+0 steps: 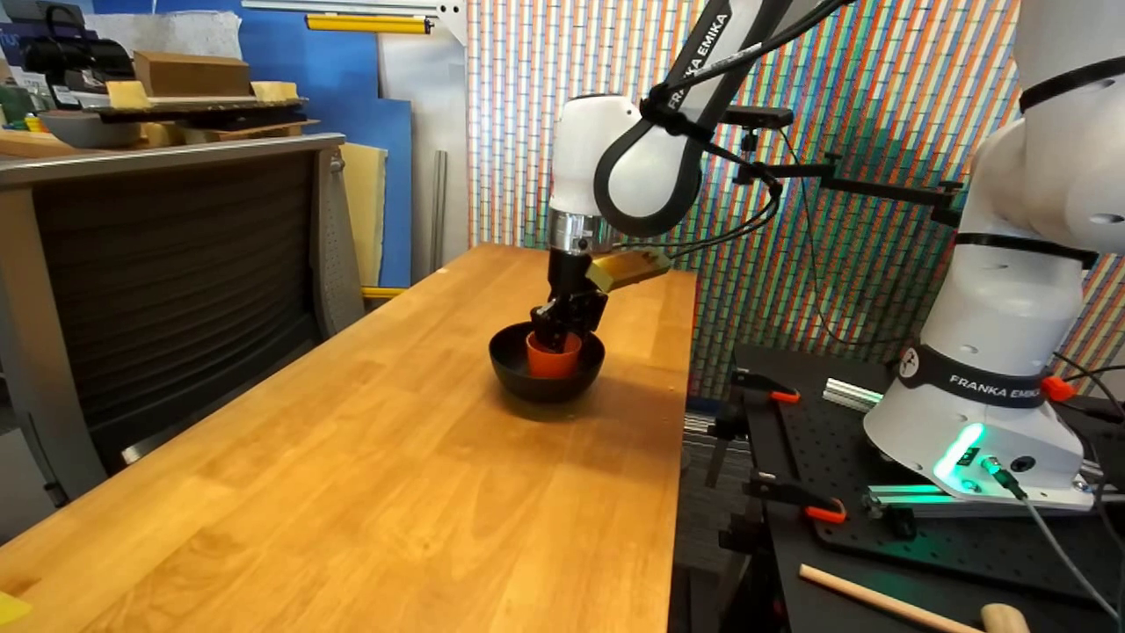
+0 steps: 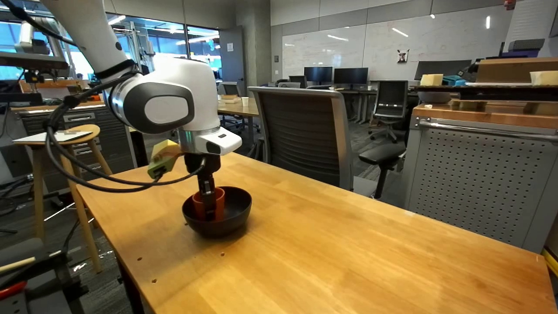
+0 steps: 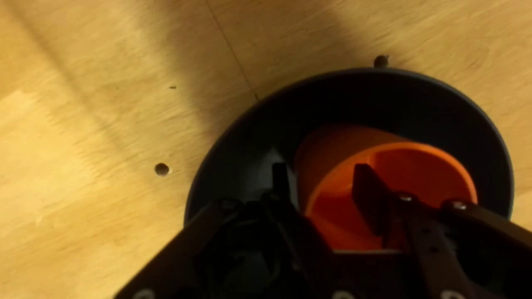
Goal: Put the orange cup inside the black bowl, take it out then put it back inside
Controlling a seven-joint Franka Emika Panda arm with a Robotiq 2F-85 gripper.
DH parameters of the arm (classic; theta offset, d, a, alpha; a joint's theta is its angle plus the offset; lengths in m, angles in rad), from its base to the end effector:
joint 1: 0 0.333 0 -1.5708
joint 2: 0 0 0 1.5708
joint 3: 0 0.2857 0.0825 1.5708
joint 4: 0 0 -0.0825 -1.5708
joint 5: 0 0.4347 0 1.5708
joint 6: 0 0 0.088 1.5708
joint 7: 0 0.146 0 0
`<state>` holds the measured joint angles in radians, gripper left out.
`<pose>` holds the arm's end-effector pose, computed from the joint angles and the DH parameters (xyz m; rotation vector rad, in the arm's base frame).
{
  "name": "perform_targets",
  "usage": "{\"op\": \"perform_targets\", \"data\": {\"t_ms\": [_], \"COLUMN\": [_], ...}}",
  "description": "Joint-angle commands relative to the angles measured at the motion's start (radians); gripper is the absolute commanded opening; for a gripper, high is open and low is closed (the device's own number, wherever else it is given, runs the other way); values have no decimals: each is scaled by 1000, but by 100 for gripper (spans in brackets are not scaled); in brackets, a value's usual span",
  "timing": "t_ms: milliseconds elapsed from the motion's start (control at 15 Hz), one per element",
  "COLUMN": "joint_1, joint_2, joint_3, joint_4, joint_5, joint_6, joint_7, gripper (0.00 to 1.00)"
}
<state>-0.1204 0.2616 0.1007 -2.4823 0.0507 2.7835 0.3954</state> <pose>0.4920 -0.0063 0.0771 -3.0063 0.7137 -0.0483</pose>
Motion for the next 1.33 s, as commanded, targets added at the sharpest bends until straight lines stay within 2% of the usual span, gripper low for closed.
{"op": "perform_targets", "data": {"t_ms": [0,200,267,333,400,467,933,1067,1267], "joint_1": [57,98,105,114,125,127,155,180,225], "joint_2": [-21,-36,-37,-35,-31,-27,-64,-82,-116], "joint_3": [-57,-97,-103,-112,-125,-126,-121,-113,-90], "joint_4": [45,60,60,59,52,48,-2,-5,6], "joint_5": [29,-10,-8,-18,-37,-30,-38,-62,-94], "joint_6": [-46,-52,-51,-46,-41,-41,-78,-96,-120], "joint_7": [-71,-66,-70,-73,-73,-74,-86,-87,-79], "gripper": [77,98,100,64,68,68,12,1,1]}}
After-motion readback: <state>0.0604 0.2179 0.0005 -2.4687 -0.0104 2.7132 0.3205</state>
